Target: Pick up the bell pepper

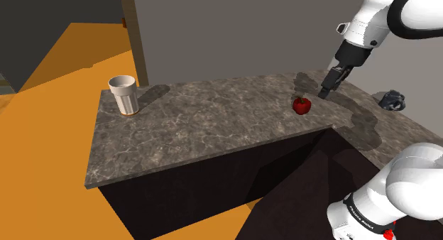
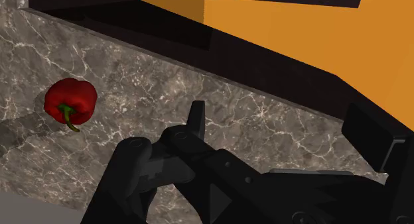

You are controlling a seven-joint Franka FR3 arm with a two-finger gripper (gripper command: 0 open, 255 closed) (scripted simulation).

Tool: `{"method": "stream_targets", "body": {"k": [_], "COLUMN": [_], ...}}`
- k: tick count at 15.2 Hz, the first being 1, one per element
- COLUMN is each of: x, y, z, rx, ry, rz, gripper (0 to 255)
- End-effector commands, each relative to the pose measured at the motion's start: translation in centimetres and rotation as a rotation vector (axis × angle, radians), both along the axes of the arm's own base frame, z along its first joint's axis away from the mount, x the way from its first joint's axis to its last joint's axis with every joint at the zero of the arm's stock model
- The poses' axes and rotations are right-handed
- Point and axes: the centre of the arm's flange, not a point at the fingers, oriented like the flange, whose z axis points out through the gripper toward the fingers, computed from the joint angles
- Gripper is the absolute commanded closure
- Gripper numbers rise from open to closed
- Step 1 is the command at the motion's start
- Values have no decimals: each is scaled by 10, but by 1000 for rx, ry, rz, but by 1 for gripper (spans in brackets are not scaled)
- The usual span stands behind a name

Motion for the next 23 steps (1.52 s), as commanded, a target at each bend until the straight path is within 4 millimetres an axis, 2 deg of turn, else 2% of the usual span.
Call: {"method": "stream_targets", "body": {"k": [1,23], "x": [0,123], "y": [0,-196], "z": [0,-149], "rx": [0,-145], "ry": [0,7], "rz": [0,-22], "gripper": [0,0]}}
